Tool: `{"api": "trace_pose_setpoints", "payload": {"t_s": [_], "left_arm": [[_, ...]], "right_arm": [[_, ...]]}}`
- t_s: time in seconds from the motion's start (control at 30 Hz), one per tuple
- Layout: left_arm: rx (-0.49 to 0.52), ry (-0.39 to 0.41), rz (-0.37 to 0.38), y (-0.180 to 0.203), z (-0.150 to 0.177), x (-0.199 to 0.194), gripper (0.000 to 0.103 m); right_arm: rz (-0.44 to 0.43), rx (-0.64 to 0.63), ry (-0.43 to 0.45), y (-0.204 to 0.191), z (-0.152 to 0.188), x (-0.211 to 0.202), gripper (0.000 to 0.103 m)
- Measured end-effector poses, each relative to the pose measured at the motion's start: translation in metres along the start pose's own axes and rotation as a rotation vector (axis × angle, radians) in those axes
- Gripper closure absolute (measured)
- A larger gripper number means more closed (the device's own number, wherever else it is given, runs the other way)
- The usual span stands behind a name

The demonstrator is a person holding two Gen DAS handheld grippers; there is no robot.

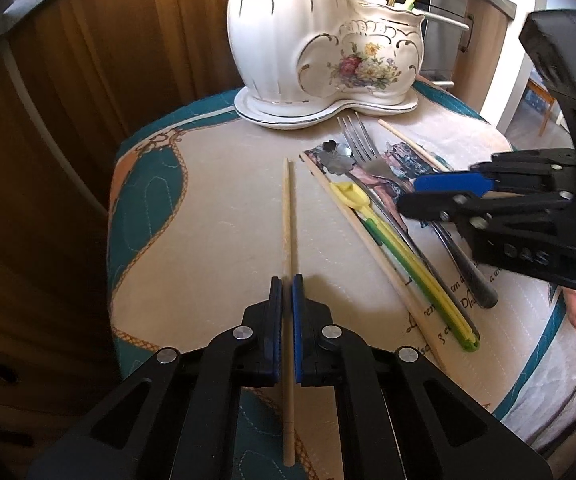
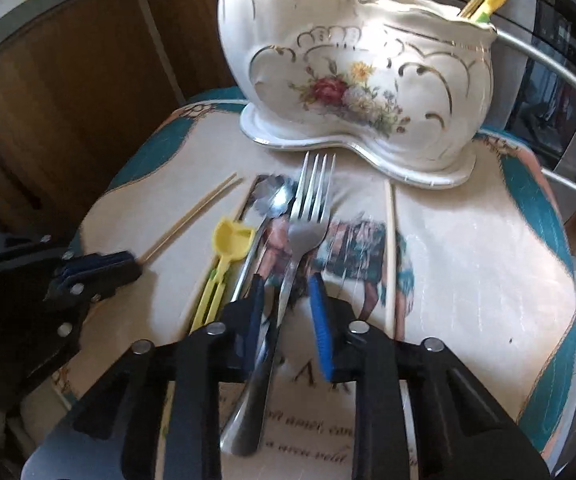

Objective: Organize utensils
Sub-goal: 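Grasp a third chopstick with the left tool while the right tool grasps the silver fork, then lift the chopstick with the left tool while the right tool carries the silver fork to the holder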

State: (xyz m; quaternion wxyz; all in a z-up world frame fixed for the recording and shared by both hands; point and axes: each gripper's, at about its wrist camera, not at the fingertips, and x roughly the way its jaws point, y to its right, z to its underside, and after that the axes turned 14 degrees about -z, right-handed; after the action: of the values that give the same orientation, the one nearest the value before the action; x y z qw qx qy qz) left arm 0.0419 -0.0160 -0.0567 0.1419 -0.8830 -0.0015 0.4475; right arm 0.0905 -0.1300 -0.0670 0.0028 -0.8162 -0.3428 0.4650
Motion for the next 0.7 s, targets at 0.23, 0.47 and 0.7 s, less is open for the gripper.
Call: {"api": "trace_pose_setpoints", "payload": {"t_s": [0.23, 0.47, 0.7], "left_arm": [[-0.006, 0.007, 0.02, -0.002, 0.0, 0.001, 0.098], [0.01, 0.003, 0.01, 0.001, -0.001, 0.001, 0.098], [-0.003, 0.002, -0.001, 0.001, -0.001, 0.001, 0.098]], "right_arm": [[0.077, -0.02, 0.014, -0.008, 0.002, 0.006, 0.089], [0.105, -0.057, 0.012, -0.013, 0.008, 0.004, 0.094], [0.068, -0.041, 0.044, -0.007, 0.016, -0.011, 0.098]]}}
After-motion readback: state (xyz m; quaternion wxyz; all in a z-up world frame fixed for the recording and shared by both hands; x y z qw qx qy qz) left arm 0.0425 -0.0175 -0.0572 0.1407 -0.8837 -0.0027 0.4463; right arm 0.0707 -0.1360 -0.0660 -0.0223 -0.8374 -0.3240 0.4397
